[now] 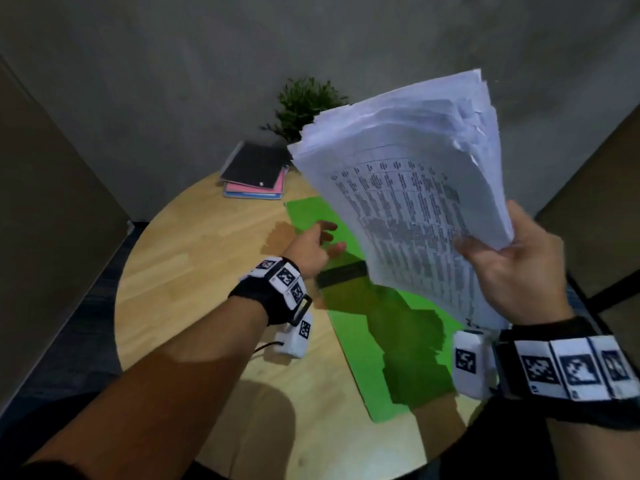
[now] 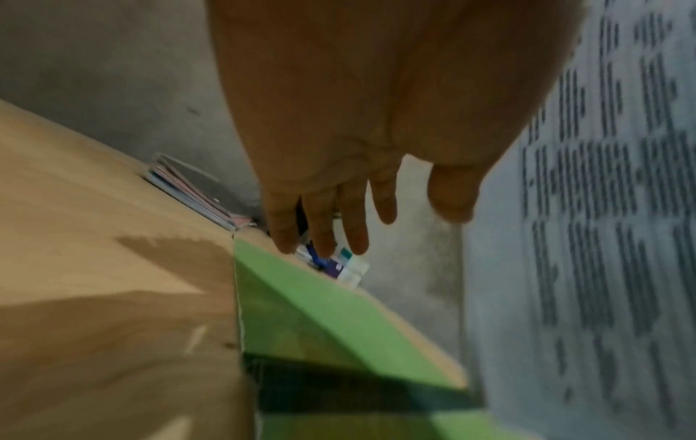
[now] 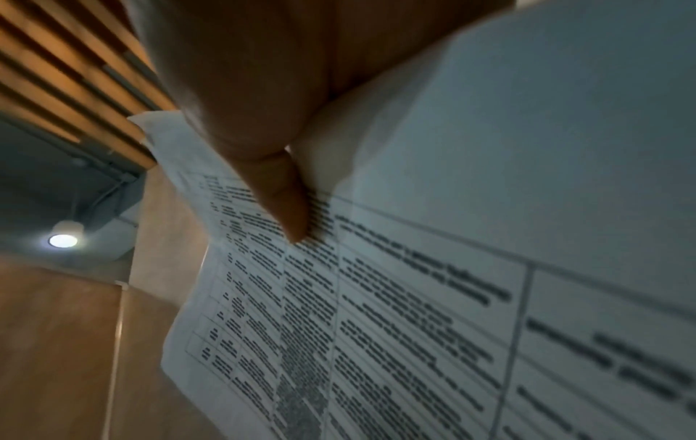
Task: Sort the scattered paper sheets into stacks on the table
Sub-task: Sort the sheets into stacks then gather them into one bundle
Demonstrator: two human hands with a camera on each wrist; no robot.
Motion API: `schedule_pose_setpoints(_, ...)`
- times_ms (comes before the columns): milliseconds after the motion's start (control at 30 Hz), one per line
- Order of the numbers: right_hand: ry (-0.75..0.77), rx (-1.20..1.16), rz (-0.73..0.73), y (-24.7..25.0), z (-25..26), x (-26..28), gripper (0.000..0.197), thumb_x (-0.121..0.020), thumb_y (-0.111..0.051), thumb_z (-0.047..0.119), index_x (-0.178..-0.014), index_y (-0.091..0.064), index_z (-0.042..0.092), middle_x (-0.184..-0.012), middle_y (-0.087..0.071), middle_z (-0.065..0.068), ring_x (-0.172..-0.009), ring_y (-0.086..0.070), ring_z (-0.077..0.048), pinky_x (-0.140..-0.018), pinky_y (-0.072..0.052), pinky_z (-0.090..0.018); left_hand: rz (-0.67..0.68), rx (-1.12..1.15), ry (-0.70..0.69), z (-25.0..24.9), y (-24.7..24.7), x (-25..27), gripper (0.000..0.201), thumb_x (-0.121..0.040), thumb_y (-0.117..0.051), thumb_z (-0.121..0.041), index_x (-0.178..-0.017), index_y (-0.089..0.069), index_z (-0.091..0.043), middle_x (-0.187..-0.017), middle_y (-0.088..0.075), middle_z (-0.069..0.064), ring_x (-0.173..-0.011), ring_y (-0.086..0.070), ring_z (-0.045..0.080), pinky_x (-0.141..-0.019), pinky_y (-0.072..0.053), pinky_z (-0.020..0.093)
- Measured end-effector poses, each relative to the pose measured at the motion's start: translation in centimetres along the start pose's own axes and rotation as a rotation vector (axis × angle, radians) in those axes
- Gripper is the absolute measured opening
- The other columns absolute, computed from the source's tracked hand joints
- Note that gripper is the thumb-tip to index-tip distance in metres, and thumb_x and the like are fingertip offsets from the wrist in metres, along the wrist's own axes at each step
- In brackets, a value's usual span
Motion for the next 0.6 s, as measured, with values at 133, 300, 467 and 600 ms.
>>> schedule_pose_setpoints(133,0.019,0.12,-0.062,2.3,-1.5,-1.9,0.023,-0.076,-0.074,0.012,-0.094,-0.06,0.007,-0.074,-0.063,-0.022,-0.062,-0.046,-0.006,-0.055,-0.038,-0.015,0.123,-0.42,-0.024,1.8,-4.9,-3.2,0.046,-0.087,-0.066,-0.02,-0.131,-0.056,-0.03,-0.124,-0.063,0.008,-0.099,-0.064,0.027,-0.083,-0.054,0.037)
schedule_pose_setpoints(300,-0.026,0.013,-0.057,3.1,-2.7,-2.8,0.033,-0.073,-0.073,0.019,-0.103,-0.058,0.017,-0.091,-0.067,-0.022,-0.075,-0.052,-0.01,-0.069,-0.048,-0.03,0.221,-0.82,0.048,4.4,-8.0,-4.8,0.053,-0.085,-0.059,-0.024,-0.136,-0.049,-0.037,-0.132,-0.054,0.004,-0.109,-0.059,0.03,-0.09,-0.053,0.042)
schedule_pose_setpoints(467,-0.061,-0.071,-0.036,2.2,-2.4,-1.9,0.033,-0.074,-0.074,0.014,-0.106,-0.064,0.016,-0.091,-0.068,-0.008,-0.078,-0.058,-0.008,-0.074,-0.049,-0.024,0.128,-0.988,0.115,5.4,-6.1,-1.6,0.036,-0.096,-0.053,-0.027,-0.131,-0.054,-0.019,-0.119,-0.053,0.008,-0.112,-0.048,0.031,-0.087,-0.05,0.042)
schedule_pose_setpoints(600,-0.082,-0.154,0.01,0.8,-1.3,-0.2,0.03,-0.076,-0.074,0.007,-0.097,-0.063,0.026,-0.087,-0.067,0.0,-0.081,-0.06,-0.011,-0.076,-0.052,-0.025,0.033,-0.968,0.199,7.6,-2.9,3.1,0.036,-0.098,-0.046,-0.041,-0.133,-0.049,-0.042,-0.116,-0.049,0.005,-0.109,-0.046,0.032,-0.079,-0.048,0.04)
Point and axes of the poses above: each hand's wrist, its own x-axis away from the middle knuckle, its own y-axis out of the back of the hand, z = x × y, the point moved 8 cm from there along -x, towards the middle knuckle
